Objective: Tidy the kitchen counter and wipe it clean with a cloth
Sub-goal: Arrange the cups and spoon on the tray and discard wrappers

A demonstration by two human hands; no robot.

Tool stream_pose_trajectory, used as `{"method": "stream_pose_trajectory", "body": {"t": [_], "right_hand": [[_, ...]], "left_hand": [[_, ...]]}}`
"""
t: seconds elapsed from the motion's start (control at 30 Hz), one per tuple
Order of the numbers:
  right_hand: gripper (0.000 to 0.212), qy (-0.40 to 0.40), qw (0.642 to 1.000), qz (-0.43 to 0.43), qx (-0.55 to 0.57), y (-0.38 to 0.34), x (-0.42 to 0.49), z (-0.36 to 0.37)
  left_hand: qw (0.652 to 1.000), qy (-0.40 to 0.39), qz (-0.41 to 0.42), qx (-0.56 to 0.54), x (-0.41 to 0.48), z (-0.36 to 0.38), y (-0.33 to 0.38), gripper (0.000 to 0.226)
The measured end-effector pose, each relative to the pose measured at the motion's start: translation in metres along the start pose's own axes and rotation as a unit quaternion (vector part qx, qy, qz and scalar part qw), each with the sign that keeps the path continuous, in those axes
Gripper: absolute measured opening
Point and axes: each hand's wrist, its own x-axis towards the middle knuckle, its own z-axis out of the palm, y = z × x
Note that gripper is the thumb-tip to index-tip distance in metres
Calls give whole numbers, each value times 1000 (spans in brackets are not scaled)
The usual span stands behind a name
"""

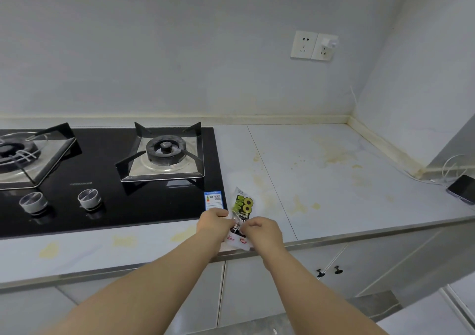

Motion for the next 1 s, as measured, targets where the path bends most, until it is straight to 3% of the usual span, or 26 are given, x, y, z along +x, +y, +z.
{"method": "stream_pose_trajectory", "body": {"t": [0.27, 0.43, 0.57, 0.73, 1.0], "right_hand": [[7, -37, 996, -65, 56, -44, -12, 43], [21, -77, 992, -98, 24, -78, -27, 91], [20, -137, 982, -129, 6, -116, -54, 152], [17, -209, 964, -164, 6, -158, -108, 258], [6, -285, 947, -145, 26, -204, -202, 415]], "left_hand": [[993, 45, 8, -111, -2, -63, 6, 13], [986, 63, 29, -150, -7, -129, 0, 5], [977, 141, 45, -152, -15, -203, -16, 21], [953, 241, 43, -178, -34, -327, -52, 14], [912, 340, -3, -229, -78, -508, -123, 14]]}}
